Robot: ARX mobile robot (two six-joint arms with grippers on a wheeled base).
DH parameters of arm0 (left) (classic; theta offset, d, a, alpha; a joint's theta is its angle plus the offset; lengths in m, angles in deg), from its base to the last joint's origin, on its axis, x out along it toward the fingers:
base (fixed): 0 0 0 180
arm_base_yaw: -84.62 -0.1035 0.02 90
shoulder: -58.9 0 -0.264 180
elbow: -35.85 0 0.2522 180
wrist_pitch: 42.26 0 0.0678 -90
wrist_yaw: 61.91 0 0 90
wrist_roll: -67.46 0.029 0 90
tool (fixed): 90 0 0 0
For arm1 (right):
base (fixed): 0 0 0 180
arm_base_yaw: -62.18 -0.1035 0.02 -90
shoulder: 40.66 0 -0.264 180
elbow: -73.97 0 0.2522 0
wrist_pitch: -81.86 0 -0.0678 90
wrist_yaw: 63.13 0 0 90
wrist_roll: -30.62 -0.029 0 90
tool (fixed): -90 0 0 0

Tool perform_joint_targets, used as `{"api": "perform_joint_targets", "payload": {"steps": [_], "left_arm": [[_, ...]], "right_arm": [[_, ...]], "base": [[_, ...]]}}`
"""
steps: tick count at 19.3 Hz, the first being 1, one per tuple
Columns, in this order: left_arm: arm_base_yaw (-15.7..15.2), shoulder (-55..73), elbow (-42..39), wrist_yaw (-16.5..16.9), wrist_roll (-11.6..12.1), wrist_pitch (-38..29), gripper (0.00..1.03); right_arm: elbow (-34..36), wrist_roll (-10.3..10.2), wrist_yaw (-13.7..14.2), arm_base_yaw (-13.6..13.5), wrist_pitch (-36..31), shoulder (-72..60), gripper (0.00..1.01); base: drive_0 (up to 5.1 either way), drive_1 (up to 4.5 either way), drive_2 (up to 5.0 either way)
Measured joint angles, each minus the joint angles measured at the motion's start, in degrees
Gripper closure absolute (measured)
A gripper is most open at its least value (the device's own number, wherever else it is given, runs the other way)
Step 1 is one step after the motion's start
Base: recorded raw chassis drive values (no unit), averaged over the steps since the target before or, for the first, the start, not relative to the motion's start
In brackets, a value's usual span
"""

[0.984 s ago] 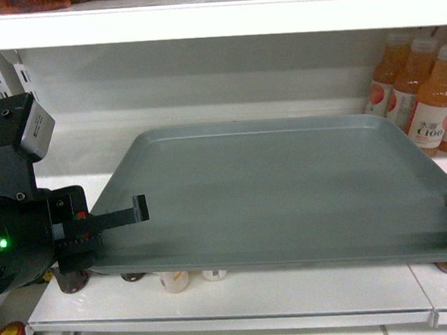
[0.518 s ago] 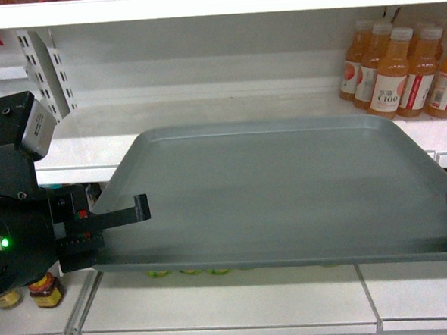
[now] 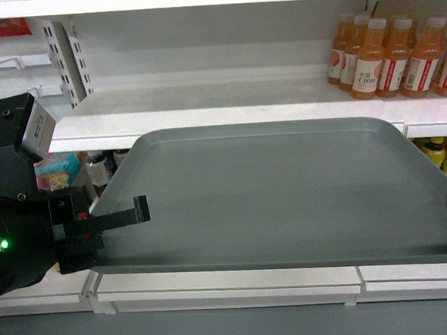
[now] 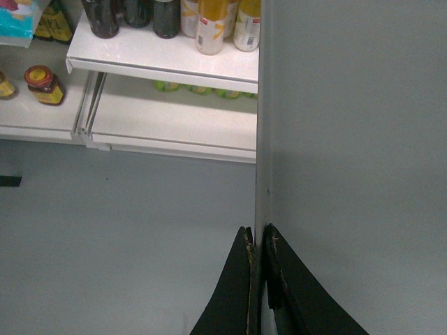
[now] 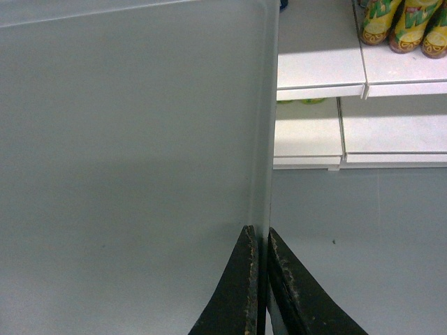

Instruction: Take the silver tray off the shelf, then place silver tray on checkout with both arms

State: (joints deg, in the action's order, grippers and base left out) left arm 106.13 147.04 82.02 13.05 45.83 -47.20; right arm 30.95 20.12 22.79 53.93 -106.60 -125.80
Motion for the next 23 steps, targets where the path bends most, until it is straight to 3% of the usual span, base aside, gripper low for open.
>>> {"api": "perform_joint_targets", "payload": {"steps": [23], "left_arm": [[0.04,-0.02,0.0,-0.28,-0.02,0.0,1.0]], "right_arm": [[0.0,-0.02,0.04,0.02,0.26,0.0,0.99]], "base": [[0.1,-4.1,4.2]]}}
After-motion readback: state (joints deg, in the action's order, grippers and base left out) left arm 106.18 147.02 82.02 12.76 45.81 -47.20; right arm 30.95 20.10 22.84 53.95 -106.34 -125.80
